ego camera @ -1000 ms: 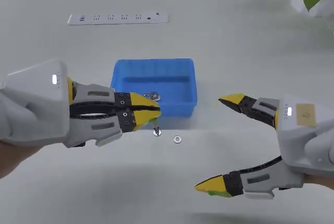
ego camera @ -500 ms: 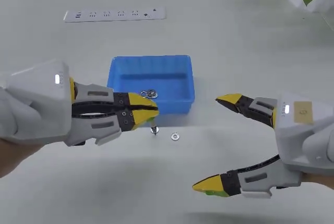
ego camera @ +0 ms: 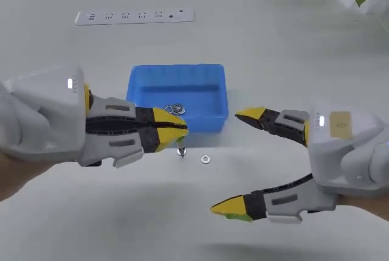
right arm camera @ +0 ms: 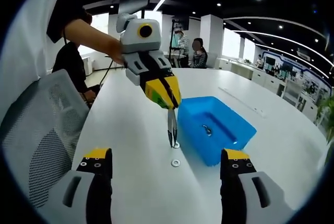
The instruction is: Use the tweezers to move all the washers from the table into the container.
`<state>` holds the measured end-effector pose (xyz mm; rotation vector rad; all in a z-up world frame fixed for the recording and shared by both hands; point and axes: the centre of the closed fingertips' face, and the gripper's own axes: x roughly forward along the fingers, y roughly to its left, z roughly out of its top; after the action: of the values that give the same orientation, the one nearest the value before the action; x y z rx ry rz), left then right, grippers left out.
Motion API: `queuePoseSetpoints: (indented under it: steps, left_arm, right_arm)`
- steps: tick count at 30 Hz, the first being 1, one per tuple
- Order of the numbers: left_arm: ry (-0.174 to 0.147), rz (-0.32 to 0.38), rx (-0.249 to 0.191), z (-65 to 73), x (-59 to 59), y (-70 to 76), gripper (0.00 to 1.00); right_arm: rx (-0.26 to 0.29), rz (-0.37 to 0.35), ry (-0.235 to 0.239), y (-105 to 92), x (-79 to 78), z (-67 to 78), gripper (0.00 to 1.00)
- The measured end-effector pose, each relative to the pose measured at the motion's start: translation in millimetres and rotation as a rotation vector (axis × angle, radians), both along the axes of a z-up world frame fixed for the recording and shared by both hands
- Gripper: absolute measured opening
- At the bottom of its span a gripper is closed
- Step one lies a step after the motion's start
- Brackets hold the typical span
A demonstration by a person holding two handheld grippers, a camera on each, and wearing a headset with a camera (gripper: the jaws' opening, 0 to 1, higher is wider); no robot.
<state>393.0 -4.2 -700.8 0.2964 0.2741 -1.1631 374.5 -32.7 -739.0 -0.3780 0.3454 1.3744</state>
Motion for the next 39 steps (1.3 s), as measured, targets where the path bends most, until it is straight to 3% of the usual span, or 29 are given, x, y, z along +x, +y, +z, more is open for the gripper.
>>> queuePoseSetpoints:
  steps: [8, 16, 21, 32, 39]
  left_arm:
    - [0.019, 0.014, 0.0, -0.4, 4.9, 4.4, 0.05]
    - [0.036, -0.035, 0.018, -1.5, -2.5, -0.9, 0.05]
    - [0.053, -0.03, 0.019, -2.1, -2.0, 1.4, 0.05]
    - [0.062, -0.029, 0.025, -3.0, -2.4, 2.4, 0.05]
    - [0.055, -0.031, 0.022, -3.0, -1.4, -1.0, 0.05]
  right_arm:
    - [0.012, 0.082, 0.01, 26.6, 1.6, 0.4, 0.73]
    - [-0.002, 0.155, 0.026, 50.6, 2.3, -8.8, 0.59]
    - [-0.006, 0.178, 0.019, 62.8, 5.7, -12.9, 0.51]
    - [-0.029, 0.192, 0.026, 65.8, 12.8, -23.1, 0.28]
    - [-0.048, 0.212, 0.009, 62.9, 12.8, -25.3, 0.2]
